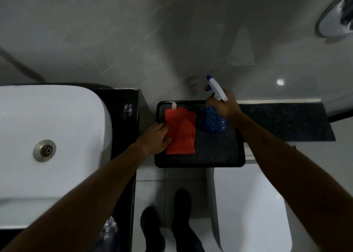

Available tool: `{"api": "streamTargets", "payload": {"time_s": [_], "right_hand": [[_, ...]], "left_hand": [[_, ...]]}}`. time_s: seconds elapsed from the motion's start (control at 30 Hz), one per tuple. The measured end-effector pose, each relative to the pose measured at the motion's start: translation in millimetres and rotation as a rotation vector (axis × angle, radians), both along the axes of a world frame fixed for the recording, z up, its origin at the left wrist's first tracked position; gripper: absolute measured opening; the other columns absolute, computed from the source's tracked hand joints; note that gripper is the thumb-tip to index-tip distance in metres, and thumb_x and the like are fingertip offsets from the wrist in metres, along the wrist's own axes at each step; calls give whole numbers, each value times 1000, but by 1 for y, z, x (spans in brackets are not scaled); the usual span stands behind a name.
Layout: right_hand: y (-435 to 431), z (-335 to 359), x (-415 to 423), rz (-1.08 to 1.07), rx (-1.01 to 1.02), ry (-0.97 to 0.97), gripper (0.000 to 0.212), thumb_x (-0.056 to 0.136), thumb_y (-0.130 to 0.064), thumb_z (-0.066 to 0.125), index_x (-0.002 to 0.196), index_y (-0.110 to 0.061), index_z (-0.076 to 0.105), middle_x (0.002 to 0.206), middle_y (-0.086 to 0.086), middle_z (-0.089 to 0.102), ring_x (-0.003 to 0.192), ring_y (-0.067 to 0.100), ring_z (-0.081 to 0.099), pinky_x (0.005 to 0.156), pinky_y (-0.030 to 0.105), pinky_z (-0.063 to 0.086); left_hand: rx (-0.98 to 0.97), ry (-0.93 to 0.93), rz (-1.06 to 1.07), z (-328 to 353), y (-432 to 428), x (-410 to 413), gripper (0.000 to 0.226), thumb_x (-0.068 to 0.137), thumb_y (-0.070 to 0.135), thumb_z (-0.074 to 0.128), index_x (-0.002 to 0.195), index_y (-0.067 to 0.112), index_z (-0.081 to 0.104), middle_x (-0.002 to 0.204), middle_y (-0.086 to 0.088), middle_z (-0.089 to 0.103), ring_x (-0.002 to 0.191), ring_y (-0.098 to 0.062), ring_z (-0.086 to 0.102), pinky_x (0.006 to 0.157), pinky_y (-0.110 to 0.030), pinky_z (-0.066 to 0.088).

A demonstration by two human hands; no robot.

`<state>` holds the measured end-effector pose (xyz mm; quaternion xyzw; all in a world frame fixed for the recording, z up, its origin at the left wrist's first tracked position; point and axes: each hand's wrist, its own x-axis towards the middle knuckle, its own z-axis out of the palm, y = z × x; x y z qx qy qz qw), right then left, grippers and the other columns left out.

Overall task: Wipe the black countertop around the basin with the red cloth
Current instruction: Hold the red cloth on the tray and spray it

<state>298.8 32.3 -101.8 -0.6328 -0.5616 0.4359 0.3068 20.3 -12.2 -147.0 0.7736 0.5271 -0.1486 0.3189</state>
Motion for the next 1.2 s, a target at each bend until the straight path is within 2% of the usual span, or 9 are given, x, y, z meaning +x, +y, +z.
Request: {"api": "streamTargets", "payload": {"time_s": [0.1, 0.2, 0.4, 0.5, 0.67, 0.83, 1.0, 1.1, 1.2], "right_hand": [[-8, 16, -4, 217, -105, -139, 12, 76, -13, 63, 75, -23, 67, 64, 5, 69, 60, 21, 64, 57, 38, 50], [-24, 18, -15, 374, -366, -275, 26, 72, -11, 68, 54, -29, 66, 51, -10, 65, 47, 1, 58, 54, 20, 45], [-61, -13, -28, 521, -629, -343, 4, 80, -10, 66, 77, -8, 64, 72, 16, 70, 70, 27, 67, 82, 40, 53], [-72, -24, -32, 443, -657, -352, 20, 81, -13, 69, 97, -6, 61, 80, 18, 72, 74, 30, 70, 82, 41, 56], [-74, -34, -34, 424, -689, -419, 20, 75, -20, 70, 87, -4, 66, 74, 12, 74, 73, 26, 71, 78, 34, 55], [-70, -43, -34, 403, -692, -422, 18, 78, -18, 69, 91, -5, 67, 94, 13, 72, 90, 25, 66, 89, 35, 50], [-71, -53, -33, 473, -676, -470, 40, 69, -15, 70, 109, -9, 68, 94, 15, 67, 82, 27, 62, 68, 36, 53], [-74, -59, -30, 460, -607, -457, 27, 68, -16, 70, 75, -42, 72, 76, 3, 64, 73, 22, 62, 53, 18, 51], [-77, -67, -27, 440, -545, -461, 44, 72, -19, 68, 56, -58, 61, 66, -4, 58, 61, 7, 55, 37, 2, 34]], "left_hand": [[7, 57, -66, -6, -9, -3, 59, 102, 38, 44, 151, 8, 31, 158, -18, 29, 149, -35, 19, 121, -39, 15], [-4, 142, -122, -9, -19, -4, 61, 103, 38, 39, 152, 4, 25, 158, -19, 28, 148, -35, 19, 121, -40, 14], [0, 186, -136, -21, -39, -6, 69, 102, 40, 39, 156, 5, 13, 164, -16, 16, 152, -33, 10, 122, -48, 18], [13, 189, -155, -27, -46, -8, 76, 101, 42, 42, 157, 10, 1, 166, -14, 1, 153, -32, 2, 124, -48, 12], [64, 200, -185, -40, -54, -8, 92, 96, 58, 44, 156, 22, -15, 165, -9, -20, 152, -33, -13, 123, -53, 5], [84, 111, -26, -59, -70, 1, 111, 83, 78, 45, 153, 25, -22, 161, -8, -29, 149, -32, -24, 121, -53, -5], [120, 94, 56, -78, -81, 7, 125, 73, 85, 49, 153, 21, -22, 163, -11, -26, 151, -31, -20, 123, -53, -2], [138, 64, 72, -83, -83, 6, 130, 70, 86, 51, 153, 19, -22, 163, -12, -25, 151, -31, -19, 123, -52, -3], [141, 53, 76, -85, -81, 6, 136, 66, 88, 54, 153, 17, -23, 163, -13, -26, 151, -30, -20, 123, -52, -4]]}}
